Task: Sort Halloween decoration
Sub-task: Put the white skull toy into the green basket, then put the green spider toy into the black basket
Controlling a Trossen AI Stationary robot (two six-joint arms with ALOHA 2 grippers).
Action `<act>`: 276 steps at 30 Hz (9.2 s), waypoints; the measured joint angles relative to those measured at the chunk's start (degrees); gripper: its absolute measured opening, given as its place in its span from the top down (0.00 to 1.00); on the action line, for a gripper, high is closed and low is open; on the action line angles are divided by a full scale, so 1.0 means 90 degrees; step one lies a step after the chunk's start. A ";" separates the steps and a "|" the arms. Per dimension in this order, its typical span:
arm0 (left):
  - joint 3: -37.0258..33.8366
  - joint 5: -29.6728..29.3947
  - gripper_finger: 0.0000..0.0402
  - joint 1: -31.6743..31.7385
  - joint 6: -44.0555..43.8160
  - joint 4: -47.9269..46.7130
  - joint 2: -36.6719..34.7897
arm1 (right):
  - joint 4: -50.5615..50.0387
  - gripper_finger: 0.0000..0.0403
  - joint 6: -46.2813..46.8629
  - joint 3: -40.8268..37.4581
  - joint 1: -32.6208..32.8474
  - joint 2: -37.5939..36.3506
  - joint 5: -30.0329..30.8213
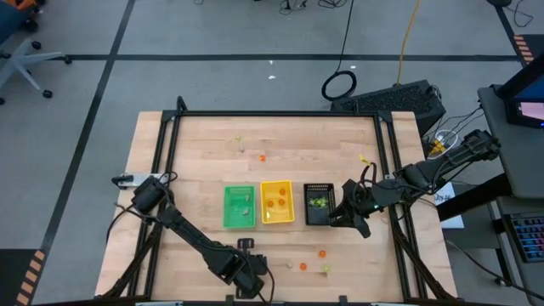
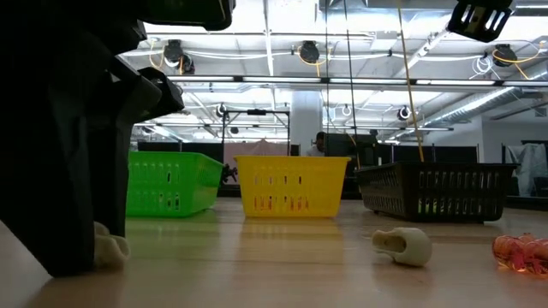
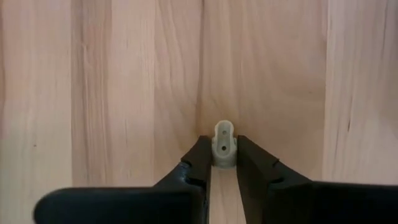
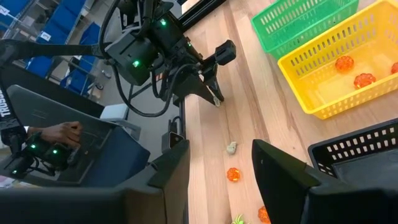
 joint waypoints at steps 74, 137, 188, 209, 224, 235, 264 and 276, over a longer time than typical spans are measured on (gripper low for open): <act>0.0026 -0.2230 0.89 0.0564 0.2888 0.2323 -0.4634 | 0.0532 0.60 -0.0597 0.0000 -0.0010 -0.0005 0.1853; 0.0021 -0.1756 0.89 0.1283 0.5397 0.0519 -0.4677 | 0.0457 0.60 -0.2028 0.0000 -0.0015 0.0000 0.1829; -0.3214 0.0697 0.84 0.3051 0.1284 -0.0543 -0.3850 | 0.0321 0.60 -0.2550 0.0000 -0.0092 0.0000 0.1841; -0.3214 0.1049 0.83 0.3051 0.1278 -0.0549 -0.3347 | -0.0703 0.60 -0.2720 0.0000 -0.0097 -0.0766 0.1303; -0.3191 0.1263 0.83 0.3046 0.0777 -0.0551 -0.3347 | -0.1893 0.60 -0.2718 0.0002 -0.0097 -0.1545 0.1304; -0.3105 0.1498 0.59 0.3051 0.0635 -0.0543 -0.3347 | -0.2163 0.60 -0.2723 0.0001 -0.0095 -0.1540 0.1302; -0.0261 0.1823 0.56 0.3463 -0.1379 -0.3762 -0.3371 | -0.2144 0.60 -0.2996 0.0001 -0.0097 -0.1540 0.1328; 0.0684 0.1343 0.56 0.5117 0.0185 -0.4161 -0.3402 | -0.2259 0.60 -0.2116 0.0000 -0.0100 -0.1469 0.2386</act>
